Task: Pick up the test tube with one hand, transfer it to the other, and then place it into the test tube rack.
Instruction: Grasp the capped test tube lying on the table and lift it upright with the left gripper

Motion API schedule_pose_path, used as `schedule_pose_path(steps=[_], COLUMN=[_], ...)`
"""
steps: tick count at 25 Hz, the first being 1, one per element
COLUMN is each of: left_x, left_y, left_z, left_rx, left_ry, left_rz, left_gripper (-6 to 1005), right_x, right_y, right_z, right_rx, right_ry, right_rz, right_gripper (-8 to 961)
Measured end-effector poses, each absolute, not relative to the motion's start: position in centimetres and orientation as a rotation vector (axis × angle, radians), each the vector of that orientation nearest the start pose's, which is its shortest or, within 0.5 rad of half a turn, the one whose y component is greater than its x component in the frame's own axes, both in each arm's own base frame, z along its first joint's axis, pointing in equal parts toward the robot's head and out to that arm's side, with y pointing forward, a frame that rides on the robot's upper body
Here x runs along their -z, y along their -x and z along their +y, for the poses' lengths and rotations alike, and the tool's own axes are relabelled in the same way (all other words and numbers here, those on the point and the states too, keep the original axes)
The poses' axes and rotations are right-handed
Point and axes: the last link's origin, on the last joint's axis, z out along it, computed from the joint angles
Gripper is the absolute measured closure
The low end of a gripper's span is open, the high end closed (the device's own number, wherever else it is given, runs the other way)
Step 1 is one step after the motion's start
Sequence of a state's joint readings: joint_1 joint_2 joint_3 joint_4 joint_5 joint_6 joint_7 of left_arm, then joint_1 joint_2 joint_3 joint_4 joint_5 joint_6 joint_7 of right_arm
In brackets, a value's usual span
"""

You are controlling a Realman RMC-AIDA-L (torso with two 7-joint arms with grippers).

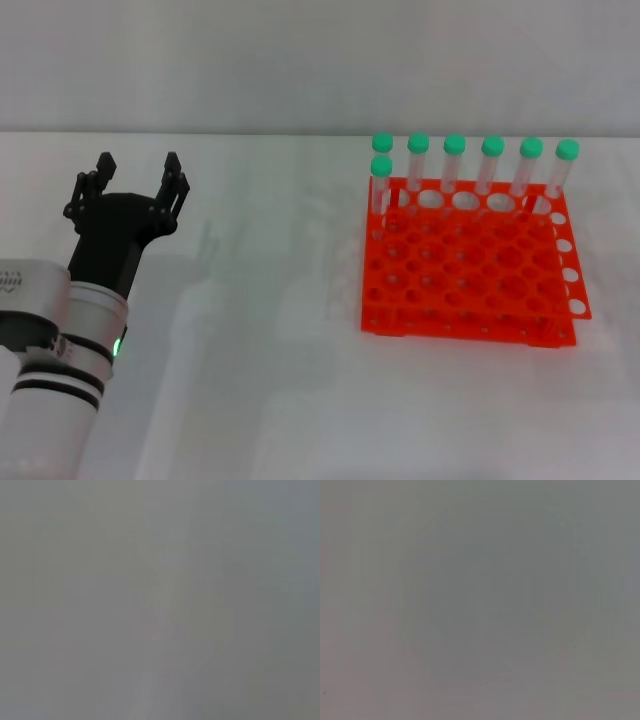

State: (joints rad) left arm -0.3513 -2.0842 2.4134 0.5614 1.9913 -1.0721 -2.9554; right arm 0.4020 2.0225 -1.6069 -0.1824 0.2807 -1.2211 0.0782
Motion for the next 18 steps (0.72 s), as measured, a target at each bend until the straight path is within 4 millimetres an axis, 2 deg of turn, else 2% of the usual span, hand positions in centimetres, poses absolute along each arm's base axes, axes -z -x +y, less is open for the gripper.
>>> schedule_pose_path(steps=[8, 18], left_x=[4.1, 1.8], left_y=[26.3, 25.7], left_z=[33.5, 37.0], left_rx=[0.839, 0.787], left_ry=[1.474, 1.543], left_rz=[-0.678, -0.838], left_gripper=[231, 227], right_x=[-5.6, -5.7], right_y=[-34.8, -34.8], right_z=[33.9, 34.0], right_rx=[-0.617, -0.613], right_ry=[1.433, 1.429], right_rz=[0.347, 0.344], right_gripper=[76, 76])
